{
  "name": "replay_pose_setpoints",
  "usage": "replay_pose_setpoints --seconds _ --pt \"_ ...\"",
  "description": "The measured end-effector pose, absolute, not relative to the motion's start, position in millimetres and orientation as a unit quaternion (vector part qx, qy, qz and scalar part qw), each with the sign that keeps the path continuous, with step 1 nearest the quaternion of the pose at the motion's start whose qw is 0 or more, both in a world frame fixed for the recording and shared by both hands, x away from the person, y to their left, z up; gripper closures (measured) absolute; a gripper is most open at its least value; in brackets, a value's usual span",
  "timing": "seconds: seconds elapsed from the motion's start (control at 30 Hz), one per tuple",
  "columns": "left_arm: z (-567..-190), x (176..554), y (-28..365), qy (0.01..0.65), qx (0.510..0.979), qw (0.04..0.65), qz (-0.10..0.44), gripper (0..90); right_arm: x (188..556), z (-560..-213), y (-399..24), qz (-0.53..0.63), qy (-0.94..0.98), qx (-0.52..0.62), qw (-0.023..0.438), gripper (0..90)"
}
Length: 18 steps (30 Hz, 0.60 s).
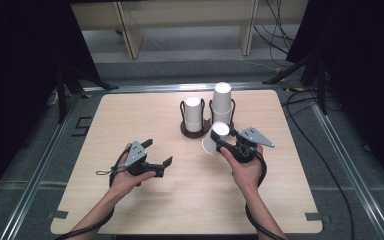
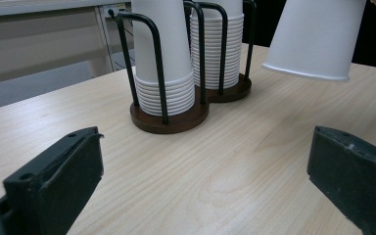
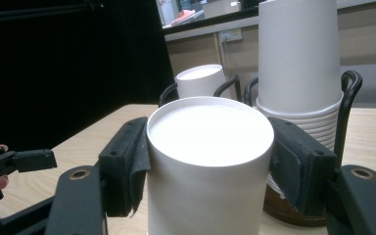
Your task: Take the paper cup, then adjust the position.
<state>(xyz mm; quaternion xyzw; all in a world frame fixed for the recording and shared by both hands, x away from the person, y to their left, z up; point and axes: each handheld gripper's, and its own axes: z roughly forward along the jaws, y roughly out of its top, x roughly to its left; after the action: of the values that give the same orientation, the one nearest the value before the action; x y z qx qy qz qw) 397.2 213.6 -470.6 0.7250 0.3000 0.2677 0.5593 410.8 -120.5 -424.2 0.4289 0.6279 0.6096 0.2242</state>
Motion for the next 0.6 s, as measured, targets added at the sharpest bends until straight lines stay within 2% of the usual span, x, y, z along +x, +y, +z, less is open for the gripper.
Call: replay_pose_setpoints --seconds 0.33,0.6 --pt "-469 395 201 0.290 0.728 0.563 0.262 0.0 413 -425 -124 0.610 0.624 0.437 0.218 35.4" --pt "-466 395 192 0.278 0.732 0.565 0.260 0.0 410 -426 -127 0.622 0.609 0.453 0.193 35.4"
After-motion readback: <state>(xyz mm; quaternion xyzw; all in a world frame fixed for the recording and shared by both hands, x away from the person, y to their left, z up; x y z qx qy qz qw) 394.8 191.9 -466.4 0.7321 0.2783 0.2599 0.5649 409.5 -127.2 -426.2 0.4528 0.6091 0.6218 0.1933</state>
